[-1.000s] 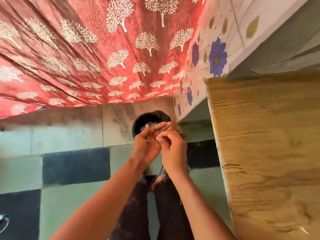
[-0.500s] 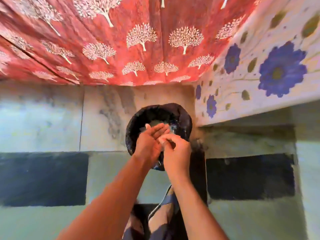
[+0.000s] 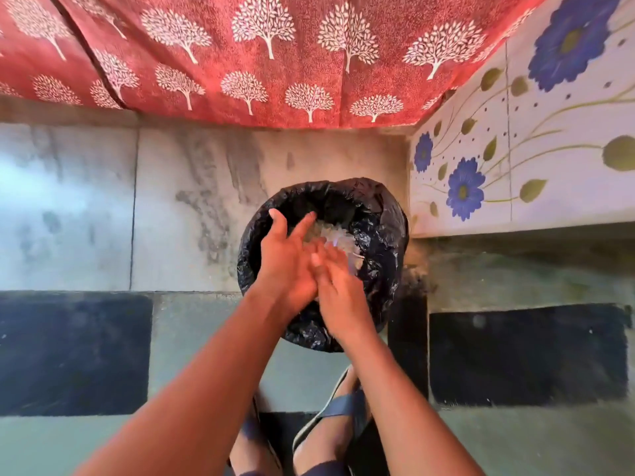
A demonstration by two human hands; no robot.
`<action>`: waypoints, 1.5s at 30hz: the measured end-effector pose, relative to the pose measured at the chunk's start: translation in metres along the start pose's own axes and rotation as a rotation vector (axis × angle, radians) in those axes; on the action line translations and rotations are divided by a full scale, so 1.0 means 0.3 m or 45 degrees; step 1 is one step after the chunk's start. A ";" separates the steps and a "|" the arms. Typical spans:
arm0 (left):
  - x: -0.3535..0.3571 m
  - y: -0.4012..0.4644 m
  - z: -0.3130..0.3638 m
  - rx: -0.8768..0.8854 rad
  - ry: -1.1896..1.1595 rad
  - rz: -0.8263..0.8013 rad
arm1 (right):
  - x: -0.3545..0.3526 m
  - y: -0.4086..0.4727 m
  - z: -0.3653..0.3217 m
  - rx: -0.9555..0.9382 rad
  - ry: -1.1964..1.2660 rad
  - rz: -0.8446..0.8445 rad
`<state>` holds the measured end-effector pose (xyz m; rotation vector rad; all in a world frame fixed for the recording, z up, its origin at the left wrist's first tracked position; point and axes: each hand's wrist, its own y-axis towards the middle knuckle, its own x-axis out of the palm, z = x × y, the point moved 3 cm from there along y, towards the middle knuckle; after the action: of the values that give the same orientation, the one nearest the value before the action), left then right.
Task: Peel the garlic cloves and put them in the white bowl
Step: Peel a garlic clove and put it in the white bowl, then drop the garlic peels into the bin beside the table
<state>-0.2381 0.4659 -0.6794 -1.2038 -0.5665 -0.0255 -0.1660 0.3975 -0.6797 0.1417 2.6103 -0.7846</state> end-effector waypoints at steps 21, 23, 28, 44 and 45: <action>0.027 -0.156 0.000 -0.039 0.419 -0.143 | -0.055 0.032 -0.038 0.222 0.072 0.313; 0.012 -0.156 0.012 0.005 0.374 -0.074 | -0.067 0.008 -0.111 -0.030 0.168 0.328; 0.048 -0.213 0.037 -0.015 0.319 -0.071 | -0.029 -0.037 -0.090 -0.237 -0.039 0.058; 0.371 -1.371 0.279 0.394 1.238 -0.265 | -0.534 -0.931 -0.884 0.113 0.402 0.882; 0.392 -1.458 0.284 0.403 1.268 -0.306 | -0.555 -1.014 -0.945 0.126 0.432 0.922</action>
<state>-0.3076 0.4092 -0.2273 -0.6778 0.1699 -0.6778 -0.1789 0.3015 -0.2423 1.2572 2.5083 -0.6492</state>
